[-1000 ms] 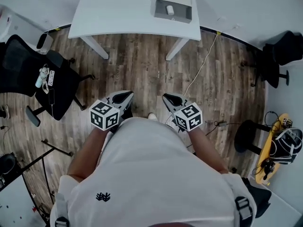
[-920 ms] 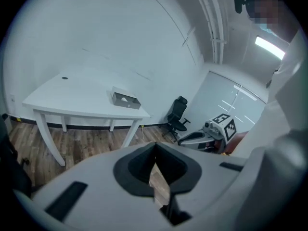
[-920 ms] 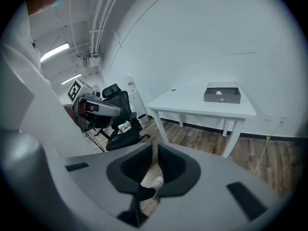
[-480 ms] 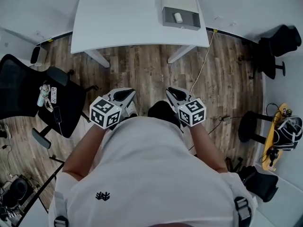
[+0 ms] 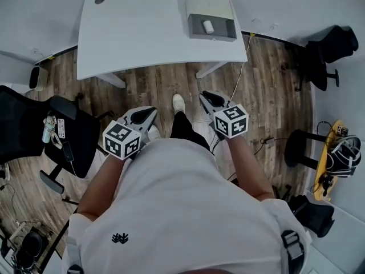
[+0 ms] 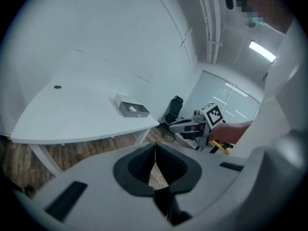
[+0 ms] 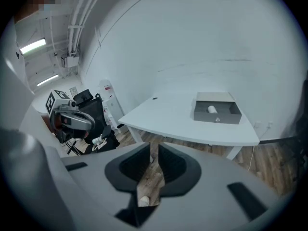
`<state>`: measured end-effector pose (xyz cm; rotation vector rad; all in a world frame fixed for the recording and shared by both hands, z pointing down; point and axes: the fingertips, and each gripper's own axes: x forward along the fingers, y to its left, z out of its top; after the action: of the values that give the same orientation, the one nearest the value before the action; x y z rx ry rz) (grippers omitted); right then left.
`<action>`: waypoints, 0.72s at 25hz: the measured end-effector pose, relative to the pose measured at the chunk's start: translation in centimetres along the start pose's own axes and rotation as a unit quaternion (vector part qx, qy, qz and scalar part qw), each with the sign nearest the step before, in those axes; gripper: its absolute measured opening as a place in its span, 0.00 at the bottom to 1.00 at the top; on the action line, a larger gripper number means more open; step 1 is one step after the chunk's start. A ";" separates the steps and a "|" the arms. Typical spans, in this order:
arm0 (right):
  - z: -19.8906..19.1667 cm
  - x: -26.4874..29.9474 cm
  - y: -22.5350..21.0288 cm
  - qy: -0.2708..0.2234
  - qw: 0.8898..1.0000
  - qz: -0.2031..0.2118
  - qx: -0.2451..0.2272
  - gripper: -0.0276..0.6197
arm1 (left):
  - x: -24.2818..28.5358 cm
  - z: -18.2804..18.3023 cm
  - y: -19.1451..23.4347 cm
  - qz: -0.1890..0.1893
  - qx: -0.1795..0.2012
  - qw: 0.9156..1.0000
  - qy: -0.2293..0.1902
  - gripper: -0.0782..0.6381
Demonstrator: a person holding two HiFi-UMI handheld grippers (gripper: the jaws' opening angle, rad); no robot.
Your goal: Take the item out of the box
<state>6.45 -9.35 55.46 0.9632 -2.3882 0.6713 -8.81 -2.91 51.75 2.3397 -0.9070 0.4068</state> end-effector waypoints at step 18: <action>10.2 10.0 -17.4 0.036 0.999 -0.017 -0.023 0.19 | 4.7 10.1 6.3 0.089 -0.011 0.995 -0.035 0.12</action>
<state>10.27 -31.37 57.98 0.9432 -2.3084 0.6252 -9.10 -15.33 48.68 2.2732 -1.1525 0.3868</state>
